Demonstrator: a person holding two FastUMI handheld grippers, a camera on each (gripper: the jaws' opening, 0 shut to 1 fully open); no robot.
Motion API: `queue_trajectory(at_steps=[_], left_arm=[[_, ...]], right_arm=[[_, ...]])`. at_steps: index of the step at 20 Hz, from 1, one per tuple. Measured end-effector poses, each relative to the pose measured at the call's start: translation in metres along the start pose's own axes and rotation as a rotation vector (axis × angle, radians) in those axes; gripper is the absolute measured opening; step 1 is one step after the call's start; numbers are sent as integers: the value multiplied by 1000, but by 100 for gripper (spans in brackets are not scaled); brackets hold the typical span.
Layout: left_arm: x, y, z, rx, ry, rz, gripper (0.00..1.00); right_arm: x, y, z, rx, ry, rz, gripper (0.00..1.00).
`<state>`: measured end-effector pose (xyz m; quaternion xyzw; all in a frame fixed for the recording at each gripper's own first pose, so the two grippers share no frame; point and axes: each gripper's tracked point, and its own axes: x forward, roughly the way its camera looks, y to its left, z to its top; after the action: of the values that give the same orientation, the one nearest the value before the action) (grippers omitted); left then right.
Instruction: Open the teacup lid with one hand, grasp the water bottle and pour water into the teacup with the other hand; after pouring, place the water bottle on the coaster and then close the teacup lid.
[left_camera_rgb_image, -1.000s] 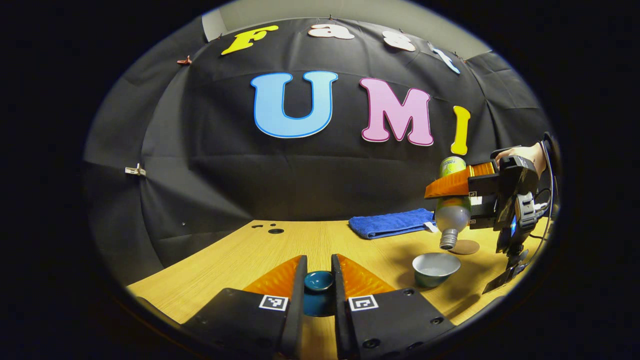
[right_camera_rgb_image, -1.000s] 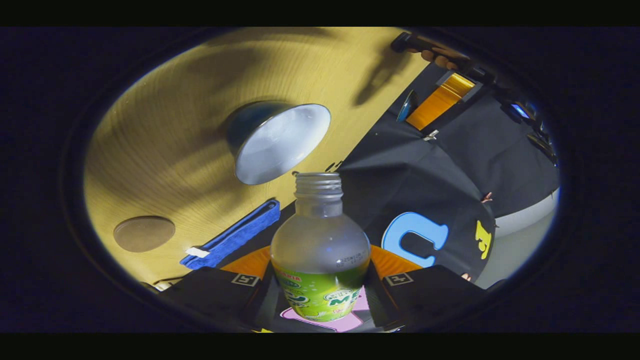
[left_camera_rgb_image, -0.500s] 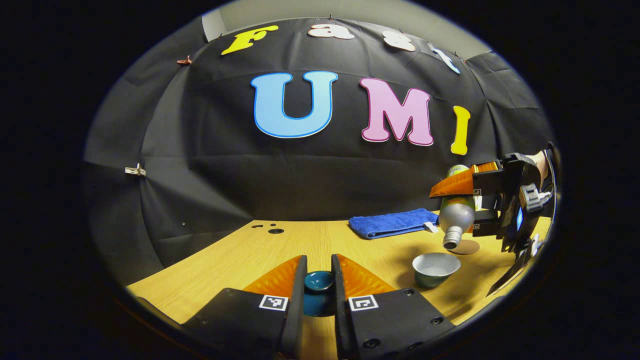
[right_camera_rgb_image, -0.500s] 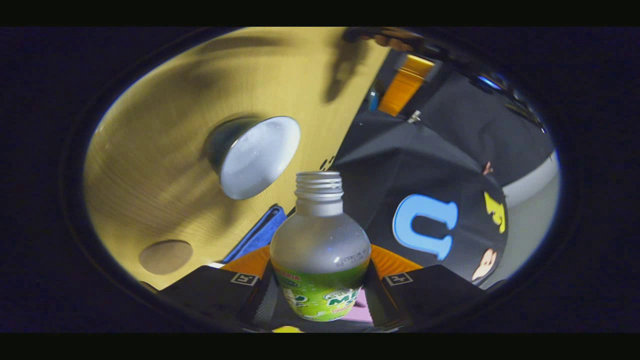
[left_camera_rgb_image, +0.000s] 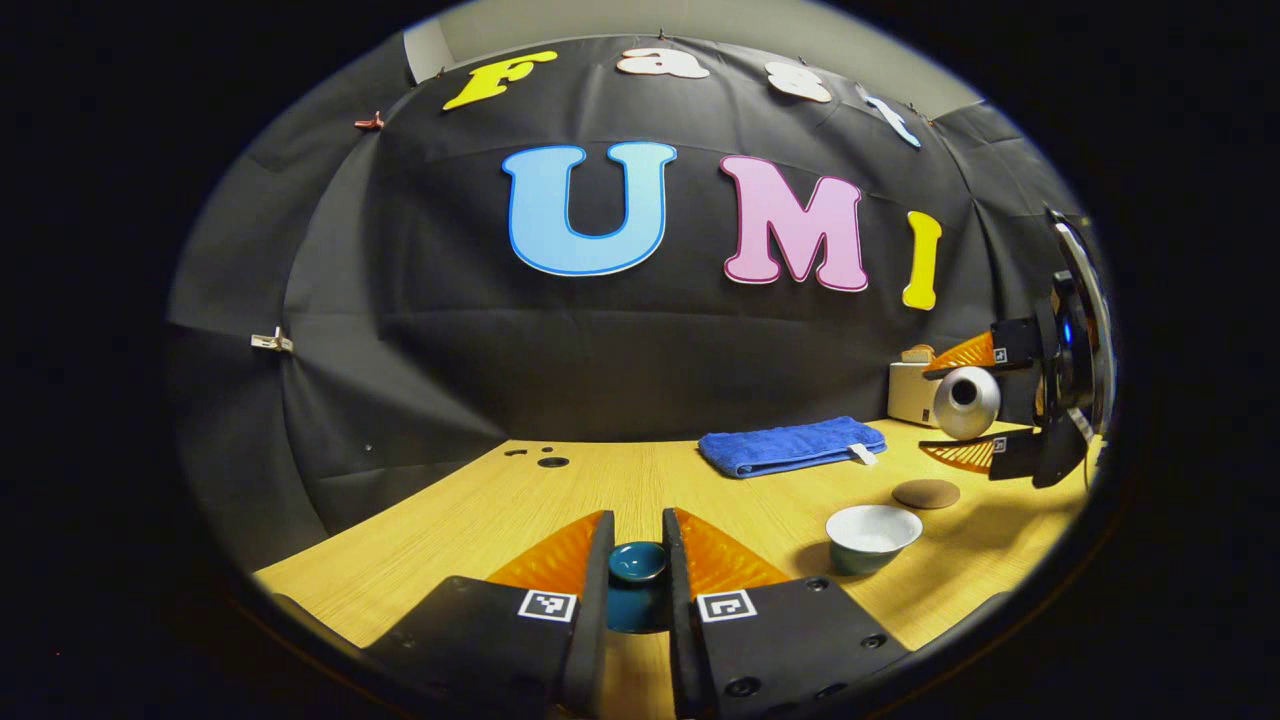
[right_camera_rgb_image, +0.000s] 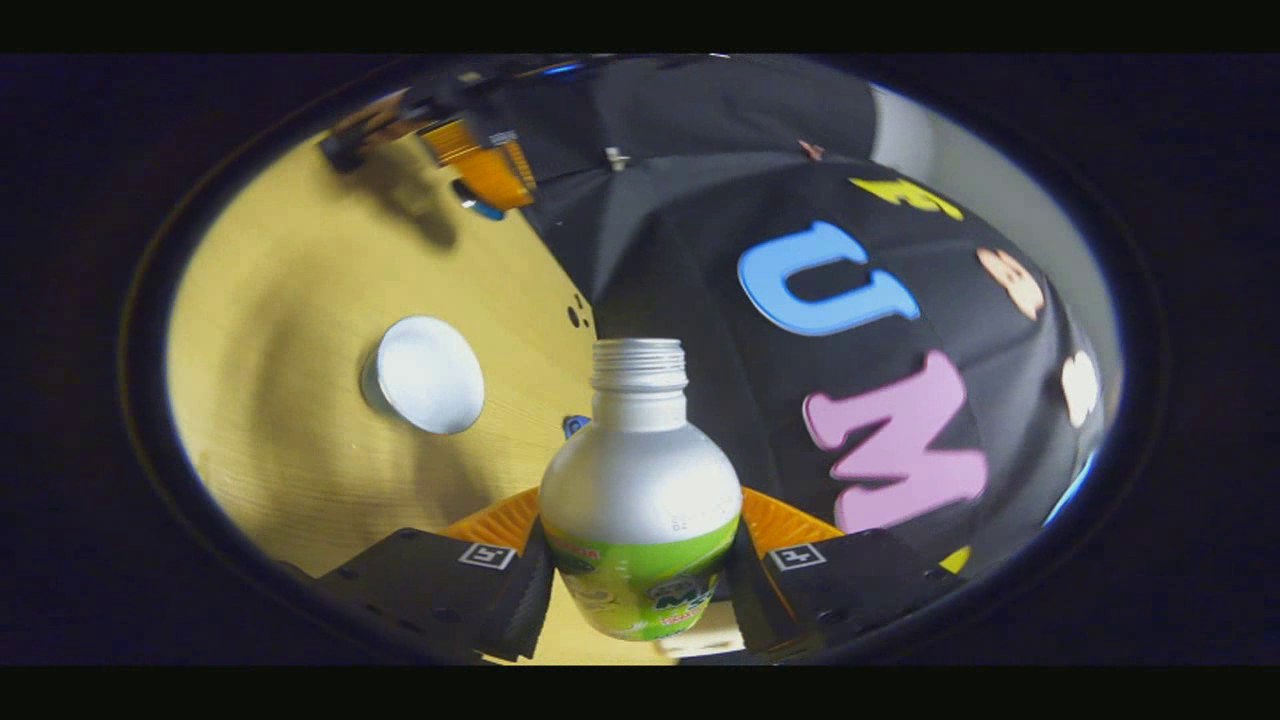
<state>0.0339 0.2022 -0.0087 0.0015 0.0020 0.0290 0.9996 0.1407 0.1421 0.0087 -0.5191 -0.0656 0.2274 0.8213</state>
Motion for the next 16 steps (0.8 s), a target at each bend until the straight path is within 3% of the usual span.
queue_trajectory(at_steps=[4,9,13,16], left_arm=[[-2,-1,1,0,-1,2,30],[-2,0,1,1,-1,1,30],[-2,0,1,1,0,6,30],[-2,0,1,1,-1,7,30]], right_arm=[[-8,-17,-23,389,9,-36,76],[-2,-32,-50,778,6,-69,76],[4,-44,-72,976,4,-121,76],[12,-36,-75,1050,7,-102,75]])
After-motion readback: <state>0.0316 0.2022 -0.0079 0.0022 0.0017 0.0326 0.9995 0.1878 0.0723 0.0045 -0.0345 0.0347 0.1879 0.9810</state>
